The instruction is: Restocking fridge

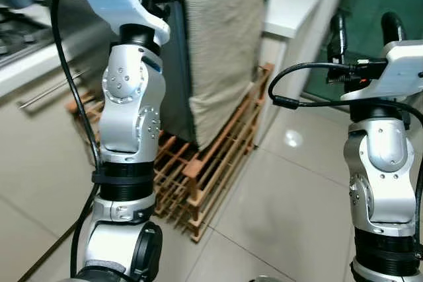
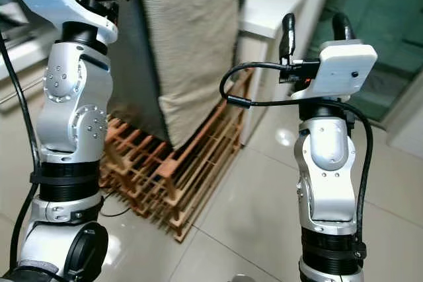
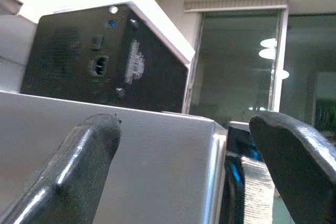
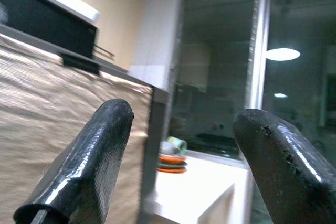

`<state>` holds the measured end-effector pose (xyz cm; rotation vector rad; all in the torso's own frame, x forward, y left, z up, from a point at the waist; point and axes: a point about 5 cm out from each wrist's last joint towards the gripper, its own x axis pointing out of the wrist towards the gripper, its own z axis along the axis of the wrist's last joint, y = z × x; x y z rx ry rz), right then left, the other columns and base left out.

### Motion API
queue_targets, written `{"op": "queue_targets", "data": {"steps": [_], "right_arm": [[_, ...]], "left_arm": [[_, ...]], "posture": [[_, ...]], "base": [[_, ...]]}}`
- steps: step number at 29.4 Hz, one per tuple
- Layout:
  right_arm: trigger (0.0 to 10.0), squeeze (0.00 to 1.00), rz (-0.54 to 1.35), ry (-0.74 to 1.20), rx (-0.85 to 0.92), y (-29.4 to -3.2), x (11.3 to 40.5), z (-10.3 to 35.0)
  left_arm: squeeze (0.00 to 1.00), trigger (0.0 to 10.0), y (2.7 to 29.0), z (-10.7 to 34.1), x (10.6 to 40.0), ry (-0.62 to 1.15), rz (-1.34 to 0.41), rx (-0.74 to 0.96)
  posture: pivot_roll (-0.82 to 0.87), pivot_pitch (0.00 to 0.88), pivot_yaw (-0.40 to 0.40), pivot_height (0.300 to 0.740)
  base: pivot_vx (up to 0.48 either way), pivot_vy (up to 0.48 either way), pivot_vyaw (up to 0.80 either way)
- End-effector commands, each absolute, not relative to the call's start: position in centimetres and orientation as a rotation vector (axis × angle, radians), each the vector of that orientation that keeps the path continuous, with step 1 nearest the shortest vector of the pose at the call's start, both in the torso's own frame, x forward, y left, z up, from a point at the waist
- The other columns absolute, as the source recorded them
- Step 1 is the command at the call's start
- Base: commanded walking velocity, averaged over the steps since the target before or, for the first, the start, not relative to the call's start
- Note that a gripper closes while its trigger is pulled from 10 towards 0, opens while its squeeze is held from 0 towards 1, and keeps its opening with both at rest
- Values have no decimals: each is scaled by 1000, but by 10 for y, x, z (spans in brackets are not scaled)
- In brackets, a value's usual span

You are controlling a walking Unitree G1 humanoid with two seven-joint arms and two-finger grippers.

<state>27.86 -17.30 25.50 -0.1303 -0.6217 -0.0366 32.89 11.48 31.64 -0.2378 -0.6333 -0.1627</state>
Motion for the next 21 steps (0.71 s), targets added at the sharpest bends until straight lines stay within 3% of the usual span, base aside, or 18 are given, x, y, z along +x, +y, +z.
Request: {"op": "queue_targets", "data": {"steps": [1,5,10,21], "right_arm": [[10000,0,-38,-604,-108,-177,279,250],[10000,0,-30,-541,-98,-178,276,234],[10000,0,-13,-471,-94,-178,273,214],[10000,0,46,-304,-59,-177,273,172]], "left_arm": [[0,10000,109,302,335,-537,-216,-234],[0,10000,98,268,334,-331,-364,-226],[0,10000,91,243,323,-227,-455,-181],[0,10000,83,200,332,-65,-408,-170]], "posture": [[-140,0,28,740],[-149,0,36,740],[-145,0,34,740],[-153,0,28,740]], "base": [[0,0,0],[0,0,0],[0,0,0],[0,0,0]]}}
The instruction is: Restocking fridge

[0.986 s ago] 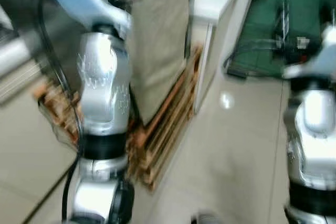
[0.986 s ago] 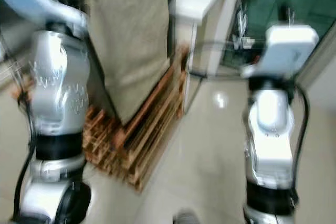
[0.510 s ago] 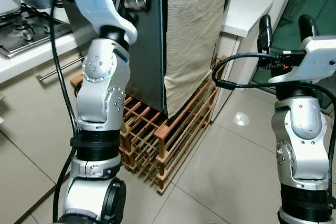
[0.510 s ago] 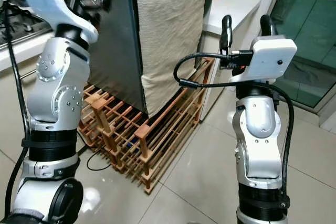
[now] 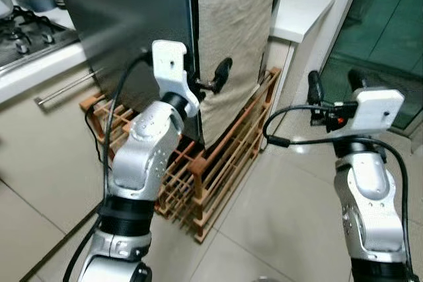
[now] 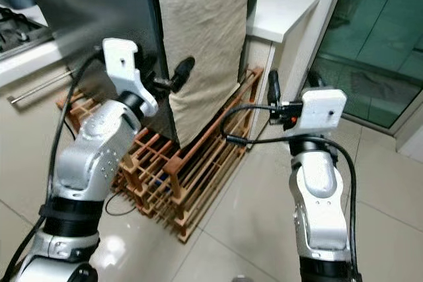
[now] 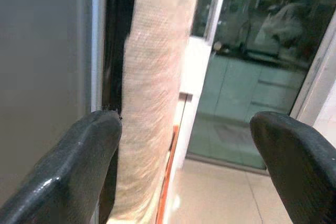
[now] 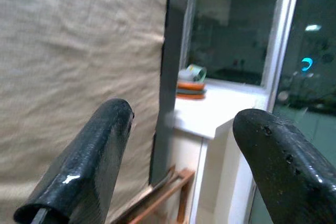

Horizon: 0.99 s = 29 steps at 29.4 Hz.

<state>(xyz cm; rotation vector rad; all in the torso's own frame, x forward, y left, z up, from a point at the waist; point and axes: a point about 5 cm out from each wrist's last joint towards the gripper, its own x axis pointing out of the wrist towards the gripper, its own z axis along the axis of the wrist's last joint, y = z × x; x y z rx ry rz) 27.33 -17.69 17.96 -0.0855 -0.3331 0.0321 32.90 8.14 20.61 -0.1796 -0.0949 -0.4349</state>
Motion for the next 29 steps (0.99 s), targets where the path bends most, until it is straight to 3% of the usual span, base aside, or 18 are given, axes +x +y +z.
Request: {"op": "queue_targets", "data": {"steps": [1,29], "right_arm": [[10000,0,45,-291,-58,-177,273,169],[10000,0,65,-259,-60,-177,270,157]], "left_arm": [[0,10000,84,199,333,-54,-387,-167],[0,10000,63,201,345,-81,-391,-187]], "posture": [[-153,0,28,740],[-171,0,36,740]], "base": [[0,0,0],[0,0,0]]}}
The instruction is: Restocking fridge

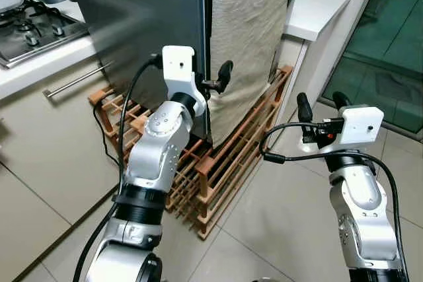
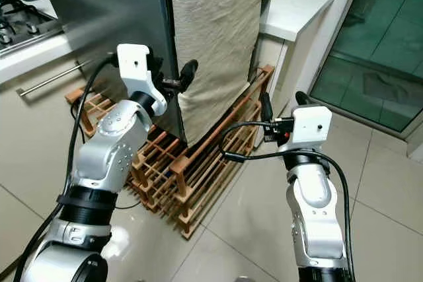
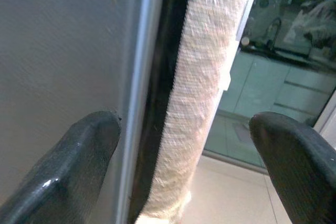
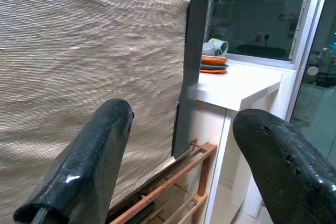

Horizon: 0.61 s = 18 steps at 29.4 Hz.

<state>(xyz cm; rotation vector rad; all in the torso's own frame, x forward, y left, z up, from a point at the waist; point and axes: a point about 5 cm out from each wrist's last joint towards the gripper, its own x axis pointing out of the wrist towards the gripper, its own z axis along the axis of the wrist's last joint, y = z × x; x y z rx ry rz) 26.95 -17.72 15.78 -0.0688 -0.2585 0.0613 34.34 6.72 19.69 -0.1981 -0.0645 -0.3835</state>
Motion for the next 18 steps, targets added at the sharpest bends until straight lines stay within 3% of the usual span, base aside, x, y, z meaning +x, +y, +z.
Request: {"op": "queue_targets", "data": {"steps": [1,11,18], "right_arm": [[10000,0,66,-259,-59,-176,269,157],[10000,0,66,-255,-63,-176,267,155],[10000,0,71,-251,-59,-174,268,154]], "left_arm": [[0,10000,61,199,345,-75,-395,-193],[0,10000,53,198,347,-70,-423,-224],[0,10000,33,201,345,-67,-496,-262]], "posture": [[-178,0,39,740],[-185,0,40,740],[-182,0,42,740]], "base": [[0,0,0],[0,0,0],[0,0,0]]}}
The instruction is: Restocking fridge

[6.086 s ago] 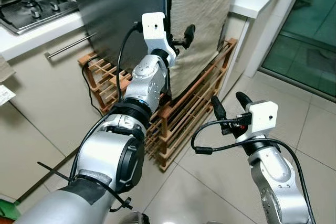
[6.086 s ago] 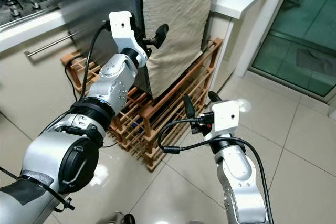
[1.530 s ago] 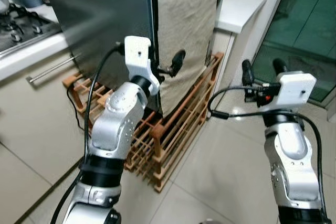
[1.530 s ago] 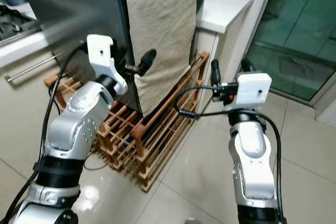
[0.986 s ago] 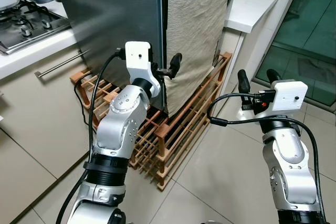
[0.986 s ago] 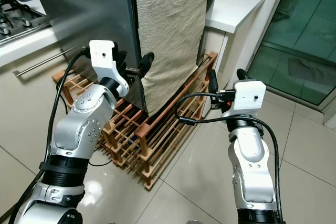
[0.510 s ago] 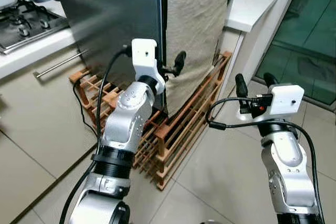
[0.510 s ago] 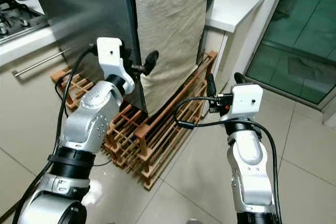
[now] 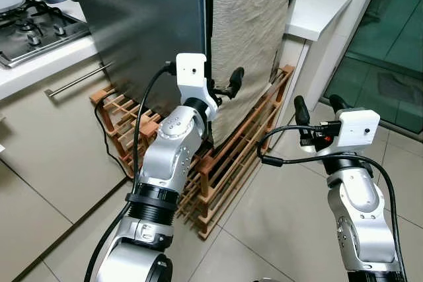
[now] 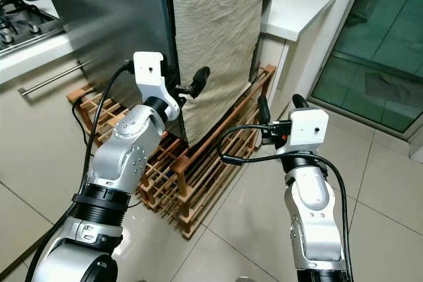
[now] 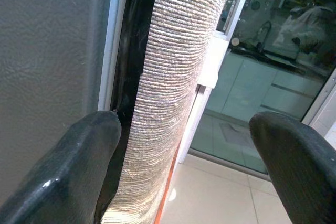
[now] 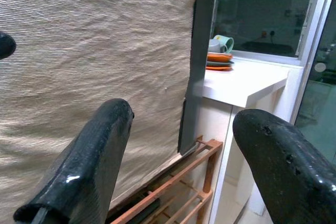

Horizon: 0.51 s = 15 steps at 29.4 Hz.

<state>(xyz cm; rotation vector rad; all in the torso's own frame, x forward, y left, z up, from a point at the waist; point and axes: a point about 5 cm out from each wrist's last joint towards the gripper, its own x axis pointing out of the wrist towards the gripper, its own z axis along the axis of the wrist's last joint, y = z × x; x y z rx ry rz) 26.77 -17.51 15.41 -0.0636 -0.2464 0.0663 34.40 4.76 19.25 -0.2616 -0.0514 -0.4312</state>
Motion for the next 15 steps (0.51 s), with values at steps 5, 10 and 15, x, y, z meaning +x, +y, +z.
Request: {"op": "queue_targets", "data": {"steps": [5,10,15], "right_arm": [[10000,0,75,-251,-57,-172,268,154],[10000,0,79,-253,-56,-171,270,154],[10000,0,79,-255,-58,-171,270,155]], "left_arm": [[0,10000,29,200,349,-61,-509,-260],[0,10000,23,192,366,-28,-477,-229],[0,10000,11,191,370,-11,-494,-245]], "posture": [[-182,0,42,740],[-188,0,45,740],[-197,0,47,740]], "base": [[0,0,0],[0,0,0],[0,0,0]]}}
